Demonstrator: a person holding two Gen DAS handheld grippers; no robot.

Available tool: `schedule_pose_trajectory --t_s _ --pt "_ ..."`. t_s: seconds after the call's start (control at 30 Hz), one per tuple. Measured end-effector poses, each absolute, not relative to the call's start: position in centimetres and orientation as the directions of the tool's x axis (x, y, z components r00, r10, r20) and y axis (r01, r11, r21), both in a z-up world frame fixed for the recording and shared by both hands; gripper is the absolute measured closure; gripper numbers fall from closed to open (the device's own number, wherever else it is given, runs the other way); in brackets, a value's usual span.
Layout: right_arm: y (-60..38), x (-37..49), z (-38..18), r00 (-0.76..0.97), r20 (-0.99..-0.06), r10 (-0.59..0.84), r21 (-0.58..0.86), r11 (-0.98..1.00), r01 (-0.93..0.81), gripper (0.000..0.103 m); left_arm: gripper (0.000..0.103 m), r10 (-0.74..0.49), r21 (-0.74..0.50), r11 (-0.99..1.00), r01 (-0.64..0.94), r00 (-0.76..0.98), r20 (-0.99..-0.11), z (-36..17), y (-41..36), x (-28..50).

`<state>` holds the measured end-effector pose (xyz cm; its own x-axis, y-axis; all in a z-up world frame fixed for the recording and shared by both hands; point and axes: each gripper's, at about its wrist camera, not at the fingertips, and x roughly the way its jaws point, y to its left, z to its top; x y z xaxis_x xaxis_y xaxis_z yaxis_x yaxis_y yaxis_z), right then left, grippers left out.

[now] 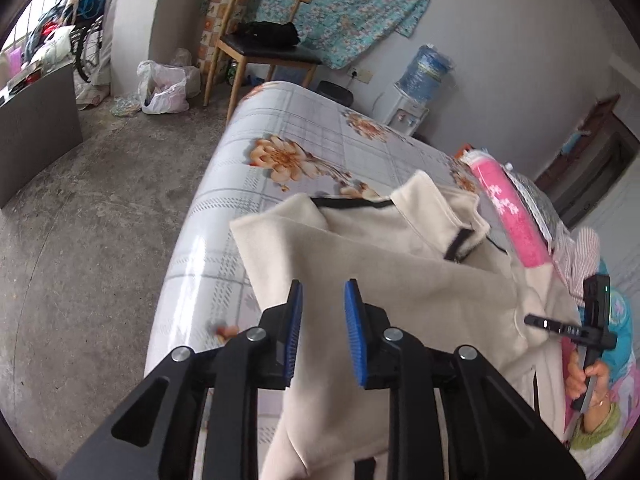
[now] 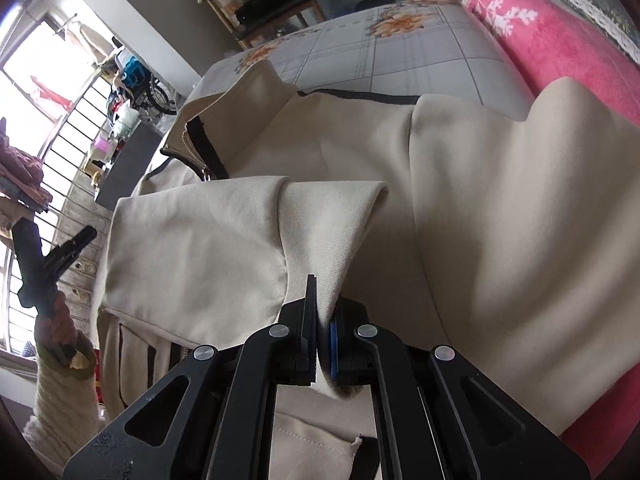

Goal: Fold large clothes

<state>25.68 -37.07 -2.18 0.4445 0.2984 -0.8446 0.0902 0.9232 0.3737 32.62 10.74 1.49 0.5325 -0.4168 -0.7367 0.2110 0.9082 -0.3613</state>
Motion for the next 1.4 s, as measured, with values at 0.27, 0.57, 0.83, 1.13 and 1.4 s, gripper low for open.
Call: schedule_pose_trajectory --t_s 0.27,0.57,0.83,1.13,1.4 --pt "-38.1 25.5 -3.9 0.399 -0.861 0.315 0.412 0.892 0.187 0.100 0.082 -0.336 -0.235 0.933 0.274 0.423 -0.841 -3.3 6.4 28.7" --pt "-36.2 23.5 0.2 0.434 -0.899 0.049 0.147 0.970 0.193 0.064 0.082 -0.335 -0.214 0.933 0.290 0.479 -0.811 -0.3 7.0 27.2" --pt "-29.4 23.1 -0.7 0.487 -0.867 0.100 0.099 0.995 -0.028 0.057 0.063 -0.292 -0.193 0.949 0.250 0.461 -0.838 -2.1 3.7 29.7" --pt "-28.7 22.6 -1.3 0.480 -0.873 0.089 0.069 0.996 -0.060 0.057 0.046 -0.307 -0.260 0.952 0.164 0.475 -0.825 -1.7 5.1 34.6" --pt "-28.6 23.9 -2.8 0.483 -0.875 0.021 0.001 0.999 -0.040 0.054 0.039 -0.219 -0.208 0.975 0.076 0.475 -0.852 -2.7 4.0 36.6"
